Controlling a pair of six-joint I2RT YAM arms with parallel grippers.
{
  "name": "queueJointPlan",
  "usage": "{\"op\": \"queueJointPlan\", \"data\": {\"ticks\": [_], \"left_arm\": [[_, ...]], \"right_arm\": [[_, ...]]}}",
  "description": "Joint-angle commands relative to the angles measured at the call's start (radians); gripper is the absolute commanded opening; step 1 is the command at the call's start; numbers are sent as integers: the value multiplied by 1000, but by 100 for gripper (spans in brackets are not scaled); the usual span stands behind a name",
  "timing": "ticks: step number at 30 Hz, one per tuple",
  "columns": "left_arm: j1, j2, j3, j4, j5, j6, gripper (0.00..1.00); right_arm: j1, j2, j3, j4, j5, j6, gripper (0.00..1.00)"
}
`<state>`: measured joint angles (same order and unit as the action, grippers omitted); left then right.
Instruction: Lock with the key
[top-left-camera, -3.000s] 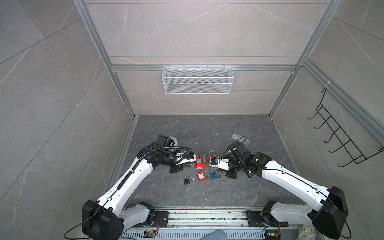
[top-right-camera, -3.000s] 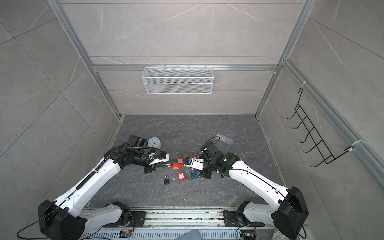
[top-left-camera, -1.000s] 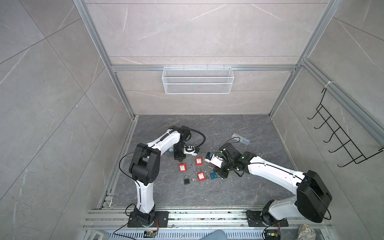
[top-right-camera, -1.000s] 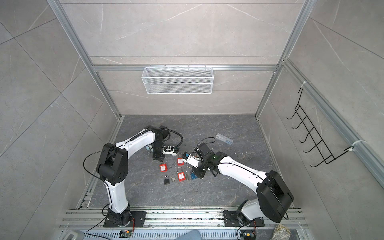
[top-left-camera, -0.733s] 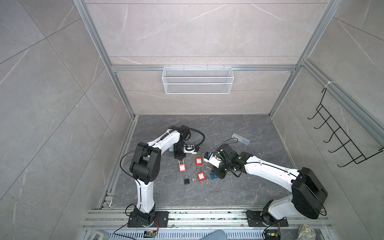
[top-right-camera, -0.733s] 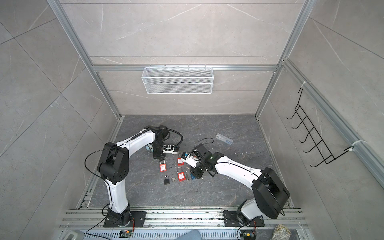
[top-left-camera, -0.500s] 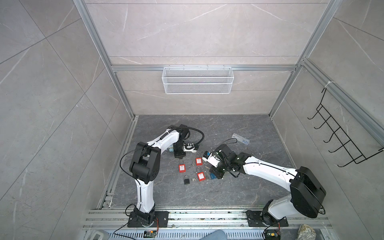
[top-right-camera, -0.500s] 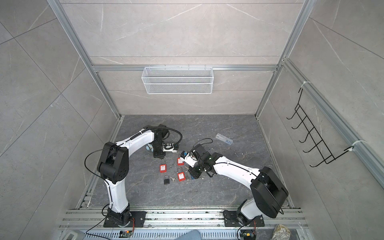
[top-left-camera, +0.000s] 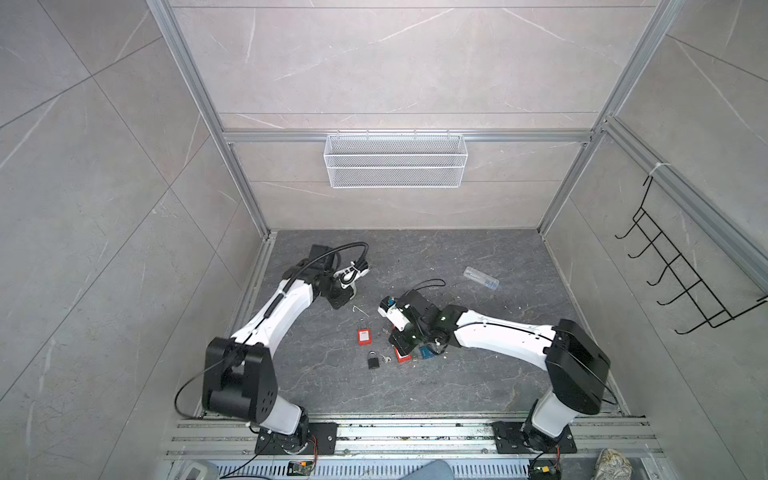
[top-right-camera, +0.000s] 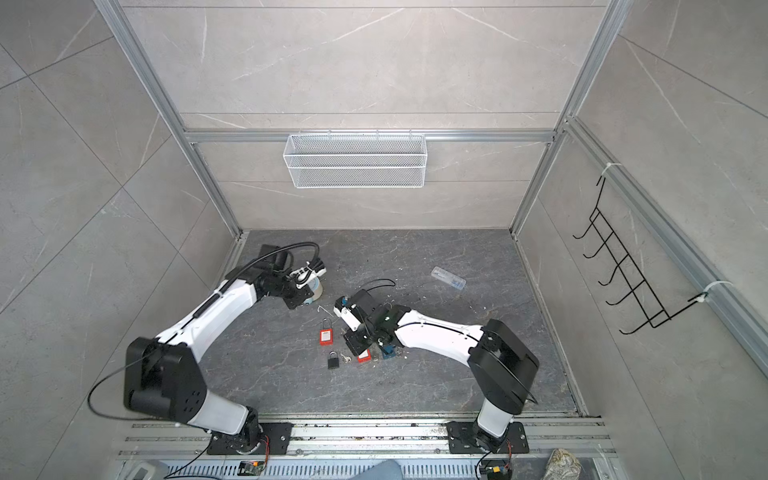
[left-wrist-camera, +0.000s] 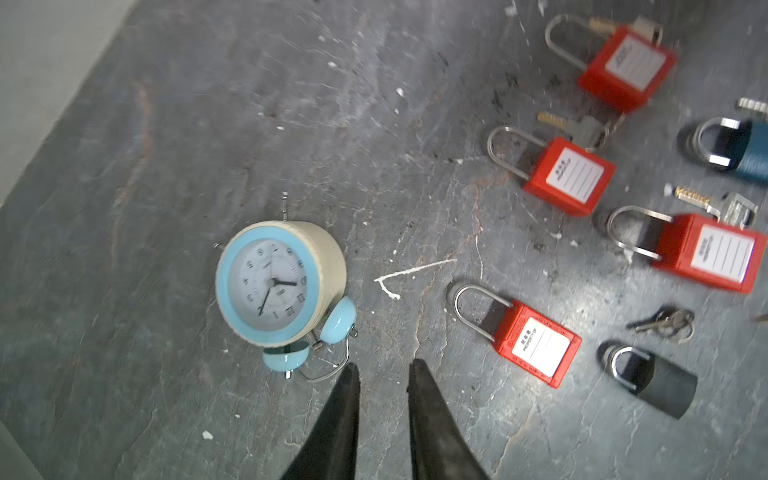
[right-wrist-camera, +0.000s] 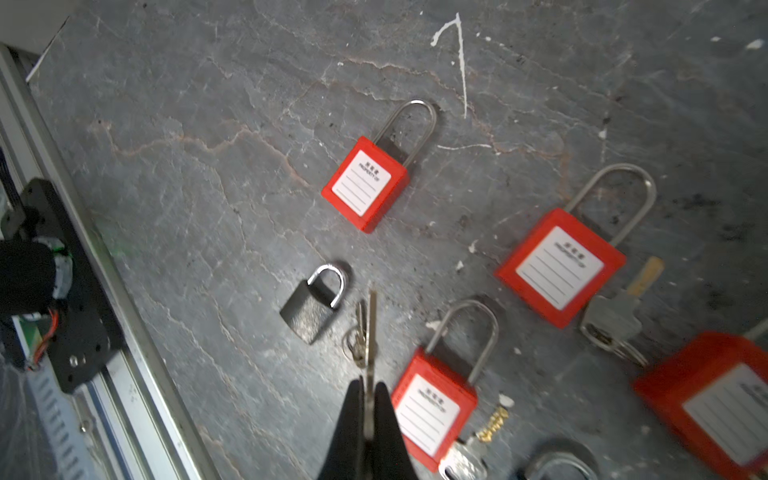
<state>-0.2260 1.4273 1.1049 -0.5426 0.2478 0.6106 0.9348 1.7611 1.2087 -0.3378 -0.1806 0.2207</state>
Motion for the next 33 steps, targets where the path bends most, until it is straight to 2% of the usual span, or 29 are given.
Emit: {"op": "queueJointPlan", "data": {"ticks": [1,9,18,21,23,24,30,33], "left_arm": [[44,-114,-112,195,134,-200,26],[58,-305,-287,315,119,-341,32],[57,-295,-312,330,118,-355,33],[57,-287,-313,339,123,-356,33],[57,-284,-319,343,124,-354,33],[58,-283,-318,343,125,-352,33],[59,-295,-342,373,114,-360,34],[63,-307,-374,422,69,-394,35]], "right_arm": [[1,94,104,-20,16,122,4],[1,270,232,-55,10,208,5],[1,357,273,-48,38,283,9],[1,353,266,-37,42,288,17],[1,346,266,-35,49,289,33],[1,344,268,-40,56,287,37],[1,271,263,-74,138,254,41],[2,219,257,-110,211,224,42]]}}
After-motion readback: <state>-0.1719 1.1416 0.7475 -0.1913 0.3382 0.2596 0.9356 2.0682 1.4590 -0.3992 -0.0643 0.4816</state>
